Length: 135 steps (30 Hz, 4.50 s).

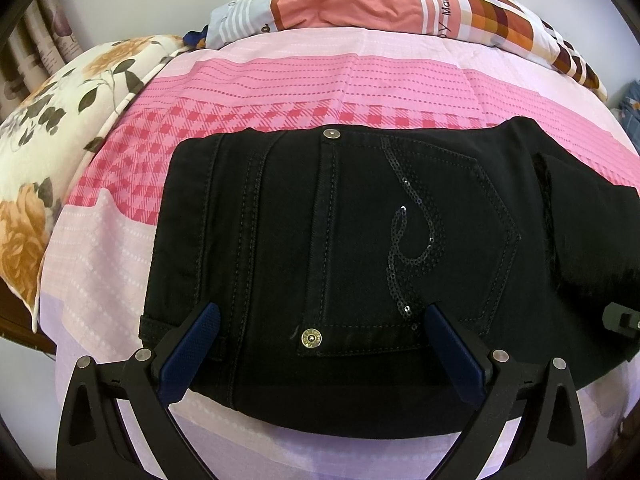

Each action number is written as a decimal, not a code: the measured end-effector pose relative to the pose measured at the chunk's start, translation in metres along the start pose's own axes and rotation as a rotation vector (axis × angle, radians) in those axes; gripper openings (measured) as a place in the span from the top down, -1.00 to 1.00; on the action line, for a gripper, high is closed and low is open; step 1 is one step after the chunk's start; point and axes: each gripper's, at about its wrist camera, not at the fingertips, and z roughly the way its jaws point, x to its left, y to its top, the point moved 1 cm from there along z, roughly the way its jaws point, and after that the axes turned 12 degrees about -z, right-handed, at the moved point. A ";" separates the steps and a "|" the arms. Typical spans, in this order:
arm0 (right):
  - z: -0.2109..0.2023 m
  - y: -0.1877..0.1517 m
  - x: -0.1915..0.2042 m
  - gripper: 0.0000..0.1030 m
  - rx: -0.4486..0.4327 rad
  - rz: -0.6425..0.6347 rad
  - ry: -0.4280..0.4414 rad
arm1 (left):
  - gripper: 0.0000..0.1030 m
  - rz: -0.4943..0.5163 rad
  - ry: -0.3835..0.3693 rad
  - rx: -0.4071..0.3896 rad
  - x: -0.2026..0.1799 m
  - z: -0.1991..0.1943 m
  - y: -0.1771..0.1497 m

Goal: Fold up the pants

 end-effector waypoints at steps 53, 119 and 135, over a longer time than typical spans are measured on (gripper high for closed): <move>0.020 -0.014 0.003 0.23 0.051 0.114 0.410 | -0.97 -0.010 0.002 0.006 0.003 -0.005 0.005; -0.038 -0.020 0.023 -0.43 -0.164 -0.011 0.105 | -0.63 -0.761 -0.764 0.230 0.150 0.020 -0.004; -0.033 -0.020 0.017 -0.62 -0.162 0.040 0.128 | -0.77 -0.841 -0.830 0.128 0.151 0.026 -0.015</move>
